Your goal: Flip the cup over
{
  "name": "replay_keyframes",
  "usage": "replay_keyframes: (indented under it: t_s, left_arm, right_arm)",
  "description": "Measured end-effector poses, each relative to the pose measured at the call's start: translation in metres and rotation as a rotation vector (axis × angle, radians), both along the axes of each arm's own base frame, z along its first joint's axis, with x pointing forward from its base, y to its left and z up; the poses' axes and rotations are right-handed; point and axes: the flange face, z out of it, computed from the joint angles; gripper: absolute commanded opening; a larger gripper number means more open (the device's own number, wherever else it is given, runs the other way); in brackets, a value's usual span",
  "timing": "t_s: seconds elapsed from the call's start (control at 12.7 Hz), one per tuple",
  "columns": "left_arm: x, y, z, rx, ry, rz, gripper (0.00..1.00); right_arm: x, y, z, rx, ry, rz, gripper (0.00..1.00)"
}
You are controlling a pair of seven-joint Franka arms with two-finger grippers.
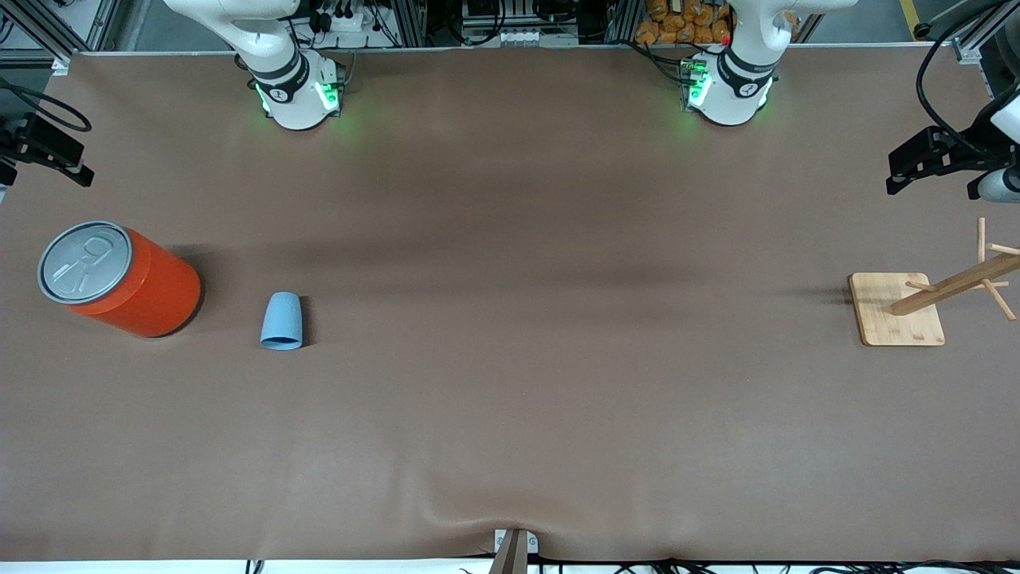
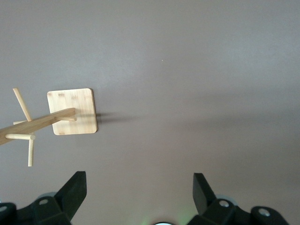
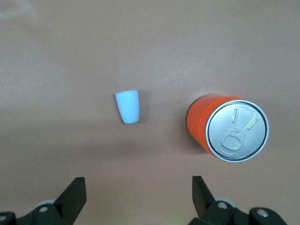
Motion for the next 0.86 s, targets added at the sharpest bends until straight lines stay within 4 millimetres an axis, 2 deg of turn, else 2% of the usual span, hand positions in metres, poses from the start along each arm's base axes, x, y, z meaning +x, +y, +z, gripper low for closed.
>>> replay_keyframes:
  t_s: [0.86]
  left_arm:
    - [0.0023,-0.0092,-0.0072,0.0,0.014,-0.005,1.0]
  right_arm:
    - [0.0022,-0.001,-0.0057,0.0,0.013,-0.002,1.0]
